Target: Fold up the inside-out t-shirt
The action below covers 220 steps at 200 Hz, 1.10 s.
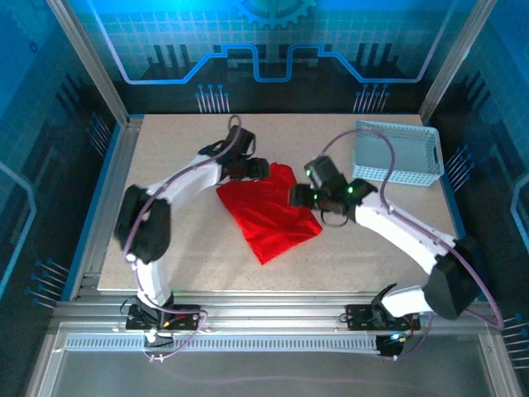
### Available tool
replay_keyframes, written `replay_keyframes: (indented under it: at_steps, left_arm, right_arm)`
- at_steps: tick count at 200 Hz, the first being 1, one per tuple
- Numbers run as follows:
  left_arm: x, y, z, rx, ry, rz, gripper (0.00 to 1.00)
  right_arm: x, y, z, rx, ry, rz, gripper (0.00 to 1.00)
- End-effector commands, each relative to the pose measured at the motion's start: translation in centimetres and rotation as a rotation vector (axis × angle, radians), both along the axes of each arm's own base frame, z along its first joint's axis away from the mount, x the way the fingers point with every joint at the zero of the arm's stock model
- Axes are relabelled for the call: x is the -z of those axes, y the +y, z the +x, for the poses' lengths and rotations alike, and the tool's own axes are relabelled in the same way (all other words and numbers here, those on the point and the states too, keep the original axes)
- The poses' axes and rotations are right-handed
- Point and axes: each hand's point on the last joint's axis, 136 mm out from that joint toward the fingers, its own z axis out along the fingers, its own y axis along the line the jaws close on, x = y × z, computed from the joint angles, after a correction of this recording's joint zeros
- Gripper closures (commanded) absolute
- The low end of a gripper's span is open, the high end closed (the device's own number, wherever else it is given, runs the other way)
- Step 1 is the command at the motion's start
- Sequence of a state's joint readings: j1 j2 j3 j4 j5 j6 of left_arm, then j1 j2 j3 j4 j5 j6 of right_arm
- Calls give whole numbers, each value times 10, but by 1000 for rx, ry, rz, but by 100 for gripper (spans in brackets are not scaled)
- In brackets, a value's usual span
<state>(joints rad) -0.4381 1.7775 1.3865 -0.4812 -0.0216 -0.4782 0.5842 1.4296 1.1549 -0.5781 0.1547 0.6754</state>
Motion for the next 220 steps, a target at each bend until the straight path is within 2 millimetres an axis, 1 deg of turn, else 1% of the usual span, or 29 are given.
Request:
replay_keyframes:
  at_steps: [1, 4, 7, 11, 16, 31, 37, 51, 72, 92, 107, 118, 134, 143, 150, 152, 154, 174, 185, 209, 216, 220]
  left_arm:
    - [12, 50, -39, -226, 28, 16, 37]
    - [15, 50, -45, -236, 34, -2, 37]
    - [19, 52, -51, -253, 41, -18, 37]
    - [22, 53, -57, -265, 49, -41, 38]
    - [31, 54, -67, -283, 71, -69, 39]
    - [48, 51, -89, -298, 107, -142, 42]
    - [53, 47, -96, -292, 116, -174, 43]
    - [59, 32, -112, -259, 123, -229, 45]
    - [62, 3, -136, -175, 135, -223, 46]
    - [65, -16, -157, -126, 134, -185, 47]
    - [74, -27, -169, -90, 156, -135, 48]
    - [85, -28, -176, -85, 194, -96, 50]
    - [103, -25, -185, -101, 252, -58, 55]
    - [112, -21, -189, -107, 278, -33, 58]
    - [117, -19, -192, -109, 295, -17, 60]
    - [118, -19, -193, -106, 298, -15, 60]
    - [119, -19, -193, -103, 301, -12, 60]
    - [130, -13, -202, -99, 343, 28, 64]
    - [134, -8, -207, -97, 356, 45, 65]
    - [136, 4, -213, -97, 355, 95, 64]
    - [135, 8, -213, -97, 351, 111, 64]
    - [134, 9, -213, -94, 344, 117, 64]
  right_arm:
    - [20, 5, 43, -139, 26, -100, 35]
    - [21, 5, 49, -141, 28, -108, 35]
    - [28, 5, 55, -144, 42, -117, 36]
    - [31, 7, 62, -150, 51, -113, 37]
    - [39, 8, 71, -156, 70, -101, 38]
    - [63, 15, 88, -174, 129, -44, 40]
    - [70, 17, 93, -178, 146, -35, 41]
    - [85, 20, 103, -191, 172, -48, 41]
    - [100, 29, 118, -219, 202, -46, 42]
    - [109, 39, 131, -239, 208, -32, 45]
    - [116, 43, 140, -242, 217, -40, 52]
    - [122, 43, 146, -242, 226, -51, 61]
    - [123, 46, 156, -250, 212, -63, 77]
    - [121, 46, 164, -253, 193, -73, 84]
    - [112, 48, 169, -258, 169, -77, 88]
    - [120, 48, 170, -260, 180, -82, 89]
    - [122, 48, 171, -262, 182, -84, 90]
    - [117, 47, 187, -264, 163, -124, 100]
    - [113, 48, 194, -274, 146, -141, 100]
    - [99, 48, 202, -291, 106, -172, 100]
    - [94, 48, 203, -298, 94, -176, 96]
    - [90, 48, 203, -302, 87, -178, 91]
